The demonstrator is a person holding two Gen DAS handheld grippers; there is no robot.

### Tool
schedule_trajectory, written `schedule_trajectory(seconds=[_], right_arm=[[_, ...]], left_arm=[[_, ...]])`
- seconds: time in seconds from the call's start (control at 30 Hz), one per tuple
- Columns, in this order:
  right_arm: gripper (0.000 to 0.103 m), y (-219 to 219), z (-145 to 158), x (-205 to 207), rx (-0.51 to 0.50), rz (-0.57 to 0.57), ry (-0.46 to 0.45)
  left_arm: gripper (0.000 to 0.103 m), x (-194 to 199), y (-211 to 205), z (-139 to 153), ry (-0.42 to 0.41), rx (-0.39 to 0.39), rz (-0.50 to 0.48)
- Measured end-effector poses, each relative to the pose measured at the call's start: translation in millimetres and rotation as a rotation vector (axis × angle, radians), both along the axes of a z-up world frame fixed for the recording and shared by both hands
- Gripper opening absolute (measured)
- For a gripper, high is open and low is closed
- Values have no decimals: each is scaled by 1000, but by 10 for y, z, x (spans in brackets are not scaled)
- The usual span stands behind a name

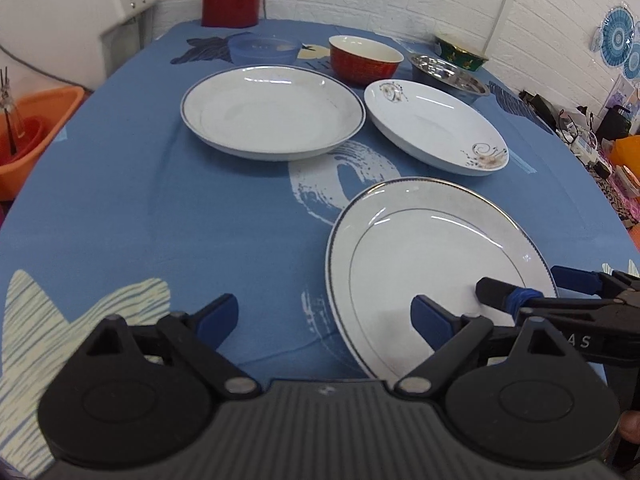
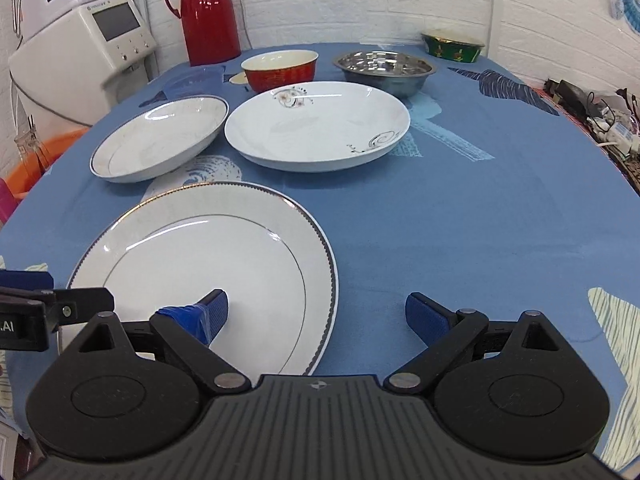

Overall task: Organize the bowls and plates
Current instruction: 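Move both grippers to the large gold-rimmed plate and close on its rim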

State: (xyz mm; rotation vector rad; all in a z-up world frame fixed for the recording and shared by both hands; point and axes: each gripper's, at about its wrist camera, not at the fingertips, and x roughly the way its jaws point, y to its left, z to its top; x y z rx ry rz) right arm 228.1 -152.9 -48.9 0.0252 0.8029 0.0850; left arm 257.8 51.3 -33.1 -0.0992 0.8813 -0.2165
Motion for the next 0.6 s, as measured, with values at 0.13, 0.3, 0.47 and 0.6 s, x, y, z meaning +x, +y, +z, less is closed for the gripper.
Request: schedule_trajectory(seconds=[0.13, 0.3, 0.47, 0.6], right_arm=[[85, 10, -16, 45, 16, 23, 3], [86, -9, -52, -19, 16, 49, -54], [85, -9, -26, 48, 12, 79, -30], [82, -26, -21, 84, 12, 132, -29]], left_arm=[[87, 52, -65, -43, 3, 4, -48], [78, 45, -139, -55, -21, 42, -99], [76, 41, -175, -63, -36, 41, -119], [75, 58, -194, -53, -26, 53, -127]])
